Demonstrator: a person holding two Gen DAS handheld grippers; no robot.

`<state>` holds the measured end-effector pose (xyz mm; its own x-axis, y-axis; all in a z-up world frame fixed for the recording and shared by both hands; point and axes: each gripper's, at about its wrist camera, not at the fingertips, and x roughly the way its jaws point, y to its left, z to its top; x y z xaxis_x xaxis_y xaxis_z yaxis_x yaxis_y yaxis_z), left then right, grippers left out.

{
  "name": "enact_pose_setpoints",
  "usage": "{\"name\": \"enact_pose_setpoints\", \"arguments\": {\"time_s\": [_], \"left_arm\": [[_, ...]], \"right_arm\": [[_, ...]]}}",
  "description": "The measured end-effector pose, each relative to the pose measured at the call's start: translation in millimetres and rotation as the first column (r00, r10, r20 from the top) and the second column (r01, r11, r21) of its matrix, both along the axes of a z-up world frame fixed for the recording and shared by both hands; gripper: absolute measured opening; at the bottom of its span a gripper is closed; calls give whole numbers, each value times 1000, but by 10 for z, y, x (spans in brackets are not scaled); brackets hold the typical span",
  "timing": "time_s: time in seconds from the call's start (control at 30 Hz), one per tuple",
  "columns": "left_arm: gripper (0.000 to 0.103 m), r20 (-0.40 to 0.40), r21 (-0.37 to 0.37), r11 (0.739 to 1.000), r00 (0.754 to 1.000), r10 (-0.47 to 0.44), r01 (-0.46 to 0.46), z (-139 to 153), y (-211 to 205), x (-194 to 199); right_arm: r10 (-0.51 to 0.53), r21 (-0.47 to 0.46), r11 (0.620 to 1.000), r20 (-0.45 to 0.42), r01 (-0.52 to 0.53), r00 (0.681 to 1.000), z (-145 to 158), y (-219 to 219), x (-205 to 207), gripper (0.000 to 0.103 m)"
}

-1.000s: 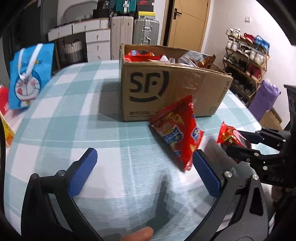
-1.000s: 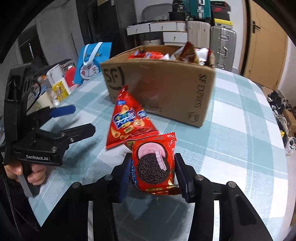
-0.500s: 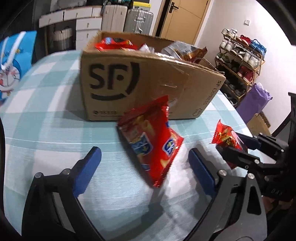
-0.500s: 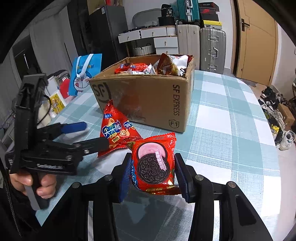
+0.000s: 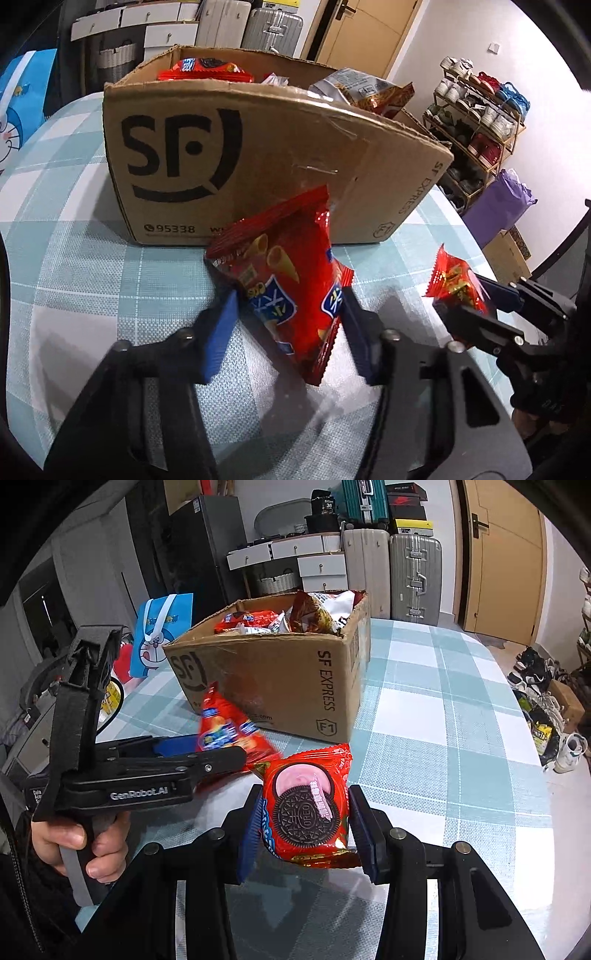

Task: Organize snacks
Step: 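Grasp the red Oreo pack with the right tool while the left tool grasps the red snack bag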

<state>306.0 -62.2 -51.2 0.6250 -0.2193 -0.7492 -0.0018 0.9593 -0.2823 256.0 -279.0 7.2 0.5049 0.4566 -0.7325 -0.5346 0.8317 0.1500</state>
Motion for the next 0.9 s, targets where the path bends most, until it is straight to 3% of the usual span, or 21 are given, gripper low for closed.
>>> {"name": "enact_pose_setpoints", "arguments": {"time_s": [0.47,0.9], "left_arm": [[31,70,71,996,996,-59,54,185,-283,-171],[29,140,81,994,987,-83,72,435,-125,-829]], "right_arm": [[9,6,1000,25,-9,1000,52,21,-34,45],[12,22,1000,57,-13,998,137,35,-87,45]]}}
